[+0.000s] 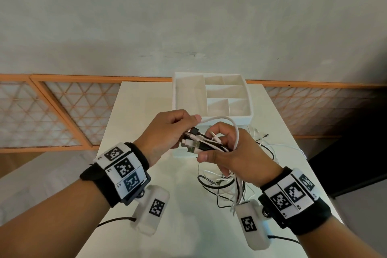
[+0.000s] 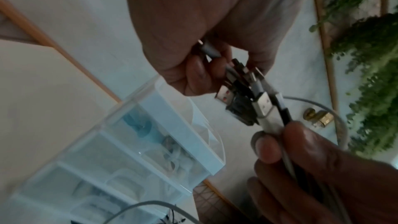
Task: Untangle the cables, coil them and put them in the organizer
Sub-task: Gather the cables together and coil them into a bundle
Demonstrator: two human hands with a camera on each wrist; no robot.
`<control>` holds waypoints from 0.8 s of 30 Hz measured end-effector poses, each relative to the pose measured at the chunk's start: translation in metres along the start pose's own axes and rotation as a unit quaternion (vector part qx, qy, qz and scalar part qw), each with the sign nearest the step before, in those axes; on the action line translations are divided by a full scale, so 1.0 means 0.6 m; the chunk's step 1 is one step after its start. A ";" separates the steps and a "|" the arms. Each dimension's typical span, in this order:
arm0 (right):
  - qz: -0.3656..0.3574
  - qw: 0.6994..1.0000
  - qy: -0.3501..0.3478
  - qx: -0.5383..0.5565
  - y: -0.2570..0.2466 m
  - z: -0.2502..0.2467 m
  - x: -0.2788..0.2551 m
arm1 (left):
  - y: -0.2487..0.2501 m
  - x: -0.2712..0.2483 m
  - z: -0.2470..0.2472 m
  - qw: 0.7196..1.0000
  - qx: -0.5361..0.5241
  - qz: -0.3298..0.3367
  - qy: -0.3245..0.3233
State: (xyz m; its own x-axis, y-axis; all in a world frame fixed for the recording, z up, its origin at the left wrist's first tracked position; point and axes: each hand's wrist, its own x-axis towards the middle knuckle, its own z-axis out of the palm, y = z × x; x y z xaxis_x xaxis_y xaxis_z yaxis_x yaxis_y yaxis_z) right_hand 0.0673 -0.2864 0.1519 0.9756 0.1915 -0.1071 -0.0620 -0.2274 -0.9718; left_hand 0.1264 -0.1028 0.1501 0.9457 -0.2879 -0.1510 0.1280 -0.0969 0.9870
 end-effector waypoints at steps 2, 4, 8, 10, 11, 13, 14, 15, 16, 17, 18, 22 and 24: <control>-0.007 1.000 0.015 0.004 0.002 0.004 0.002 | -0.002 0.002 -0.006 0.996 -0.086 -0.034 0.019; -0.016 0.999 0.038 0.025 0.004 0.012 0.003 | -0.011 0.004 -0.010 0.979 -0.181 -0.095 0.023; -0.028 0.997 0.053 0.040 0.009 0.019 0.007 | -0.035 -0.003 -0.016 0.938 -0.278 -0.208 -0.024; -0.038 0.998 0.047 0.031 0.013 0.020 0.009 | -0.035 -0.009 -0.023 0.922 -0.317 -0.210 -0.075; -0.038 0.998 0.047 0.019 0.015 0.021 0.010 | -0.031 -0.013 -0.024 0.921 -0.318 -0.197 -0.110; -0.041 0.998 0.049 -0.011 0.019 0.023 0.013 | -0.017 -0.019 -0.018 0.946 -0.238 -0.158 -0.154; -0.045 0.998 0.047 -0.025 0.020 0.025 0.014 | -0.011 -0.021 -0.013 0.963 -0.173 -0.138 -0.150; -0.044 0.997 0.043 -0.038 0.019 0.027 0.016 | -0.007 -0.021 -0.008 0.977 -0.117 -0.123 -0.131; -0.042 0.997 0.041 -0.041 0.019 0.028 0.017 | -0.007 -0.021 -0.004 0.984 -0.084 -0.111 -0.107; -0.036 0.998 0.041 -0.032 0.021 0.026 0.017 | -0.009 -0.019 -0.003 0.989 -0.072 -0.101 -0.086; -0.027 0.999 0.043 -0.018 0.022 0.024 0.017 | -0.012 -0.017 -0.003 0.991 -0.072 -0.093 -0.070; -0.001 0.999 0.031 0.024 0.025 0.013 0.010 | -0.022 -0.018 -0.004 0.989 -0.108 -0.074 -0.062; -0.006 0.999 0.034 0.020 0.023 0.011 0.007 | -0.026 -0.020 -0.004 0.986 -0.134 -0.066 -0.071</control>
State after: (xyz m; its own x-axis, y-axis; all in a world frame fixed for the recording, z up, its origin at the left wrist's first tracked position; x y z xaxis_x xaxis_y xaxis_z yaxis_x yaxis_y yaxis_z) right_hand 0.0692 -0.2827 0.1366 0.9883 0.1286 -0.0818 -0.0567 -0.1875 -0.9806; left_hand 0.1140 -0.0954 0.1365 0.8666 -0.4223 -0.2660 0.3395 0.1081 0.9344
